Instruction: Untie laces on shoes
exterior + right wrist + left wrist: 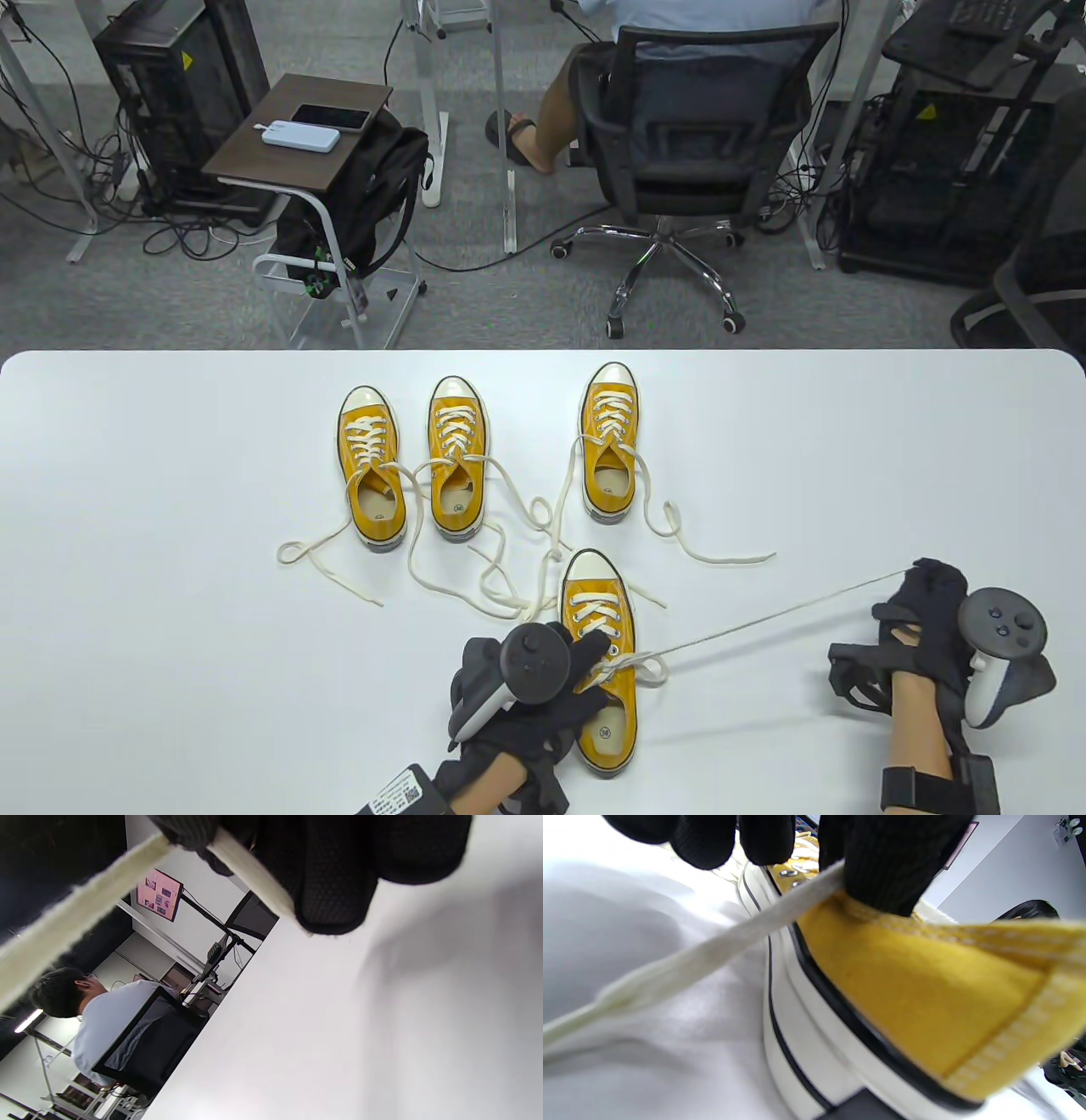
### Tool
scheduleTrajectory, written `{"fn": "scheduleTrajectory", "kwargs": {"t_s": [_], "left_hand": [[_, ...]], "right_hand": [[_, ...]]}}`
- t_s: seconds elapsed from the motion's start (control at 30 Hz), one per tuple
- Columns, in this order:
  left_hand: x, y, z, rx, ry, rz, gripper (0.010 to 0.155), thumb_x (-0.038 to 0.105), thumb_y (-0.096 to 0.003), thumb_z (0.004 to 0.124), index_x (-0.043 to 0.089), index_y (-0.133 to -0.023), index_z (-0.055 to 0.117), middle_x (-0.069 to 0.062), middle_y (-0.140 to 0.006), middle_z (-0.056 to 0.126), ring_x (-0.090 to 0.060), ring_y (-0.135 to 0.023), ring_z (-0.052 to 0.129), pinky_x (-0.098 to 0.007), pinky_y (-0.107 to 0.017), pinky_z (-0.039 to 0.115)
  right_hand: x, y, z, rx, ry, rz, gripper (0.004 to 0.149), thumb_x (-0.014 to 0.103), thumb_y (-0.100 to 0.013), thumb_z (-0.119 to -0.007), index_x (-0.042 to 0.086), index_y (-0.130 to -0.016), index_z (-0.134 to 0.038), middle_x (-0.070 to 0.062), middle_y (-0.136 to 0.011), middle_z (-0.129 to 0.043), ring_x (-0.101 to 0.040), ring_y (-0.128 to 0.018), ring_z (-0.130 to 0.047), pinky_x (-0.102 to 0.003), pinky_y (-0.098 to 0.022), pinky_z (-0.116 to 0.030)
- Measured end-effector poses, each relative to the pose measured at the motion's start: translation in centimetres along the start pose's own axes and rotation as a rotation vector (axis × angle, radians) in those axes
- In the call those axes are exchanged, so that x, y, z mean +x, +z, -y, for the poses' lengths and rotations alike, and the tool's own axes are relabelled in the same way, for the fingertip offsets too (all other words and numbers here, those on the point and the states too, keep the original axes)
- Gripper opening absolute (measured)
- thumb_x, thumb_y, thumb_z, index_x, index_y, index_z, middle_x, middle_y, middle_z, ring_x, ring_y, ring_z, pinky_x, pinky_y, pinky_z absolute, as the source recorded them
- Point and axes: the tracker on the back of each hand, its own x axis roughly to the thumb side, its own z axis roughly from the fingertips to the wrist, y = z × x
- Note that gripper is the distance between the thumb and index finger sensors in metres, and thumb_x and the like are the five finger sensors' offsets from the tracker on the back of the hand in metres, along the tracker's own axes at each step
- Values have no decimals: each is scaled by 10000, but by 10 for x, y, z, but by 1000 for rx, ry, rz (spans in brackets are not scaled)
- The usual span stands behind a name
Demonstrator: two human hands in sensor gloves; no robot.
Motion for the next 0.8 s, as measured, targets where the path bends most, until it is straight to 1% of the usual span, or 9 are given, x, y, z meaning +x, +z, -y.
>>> {"fn": "scheduleTrajectory", "kwargs": {"t_s": [0.17,0.2,0.27,0.4,0.5,0.6,0.63,0.7,0.8], "left_hand": [[0,0,0,2,5,-1,658,496,-461,818,401,-1080,616,-154,-1114,518,-480,-925,625,-585,-634,633],[0,0,0,4,5,0,659,495,-460,819,397,-1080,617,-157,-1113,518,-480,-924,626,-583,-634,634],[0,0,0,5,1,0,660,497,-461,817,400,-1080,612,-153,-1114,519,-479,-924,627,-584,-634,634],[0,0,0,5,2,-2,660,499,-460,817,399,-1079,612,-151,-1113,523,-479,-923,629,-584,-634,634],[0,0,0,4,5,-2,662,500,-461,816,397,-1080,607,-151,-1113,521,-478,-922,631,-583,-634,635],[0,0,0,4,3,1,666,501,-461,815,394,-1083,602,-152,-1113,521,-480,-920,632,-583,-634,635],[0,0,0,4,4,2,666,500,-460,816,392,-1081,602,-155,-1111,522,-477,-921,633,-583,-633,635],[0,0,-1,3,6,1,669,502,-458,818,387,-1080,602,-153,-1109,530,-479,-918,637,-583,-633,636],[0,0,-1,10,16,2,681,500,-457,823,369,-1084,591,-157,-1106,536,-475,-916,644,-583,-631,640]], "right_hand": [[18,11,-21,167,157,103,387,352,-432,-856,183,-780,-869,-204,-799,-911,-415,-554,-945,-576,-423,-756],[22,15,-28,250,220,122,389,355,-431,-861,189,-782,-879,-193,-794,-923,-406,-552,-953,-571,-423,-762],[29,22,-38,304,288,162,408,337,-428,-869,168,-799,-890,-213,-817,-916,-424,-575,-945,-585,-437,-752],[36,28,-37,266,319,205,545,340,-428,-869,119,-918,-785,-237,-866,-874,-444,-622,-924,-597,-459,-736],[42,32,-28,183,255,234,554,358,-428,-864,128,-924,-773,-236,-876,-863,-446,-632,-921,-597,-461,-736],[52,42,-27,213,224,285,485,401,-439,-836,154,-856,-822,-229,-840,-884,-442,-606,-929,-590,-446,-742],[57,47,-30,245,220,313,437,408,-440,-833,168,-805,-857,-220,-799,-914,-438,-574,-943,-585,-427,-751],[72,67,-43,390,220,409,385,423,-442,-826,178,-728,-903,-196,-702,-974,-425,-501,-974,-575,-385,-771],[93,110,-69,718,328,557,383,469,-448,-807,175,-649,-945,-185,-602,-1015,-423,-432,-994,-572,-341,-783]]}}
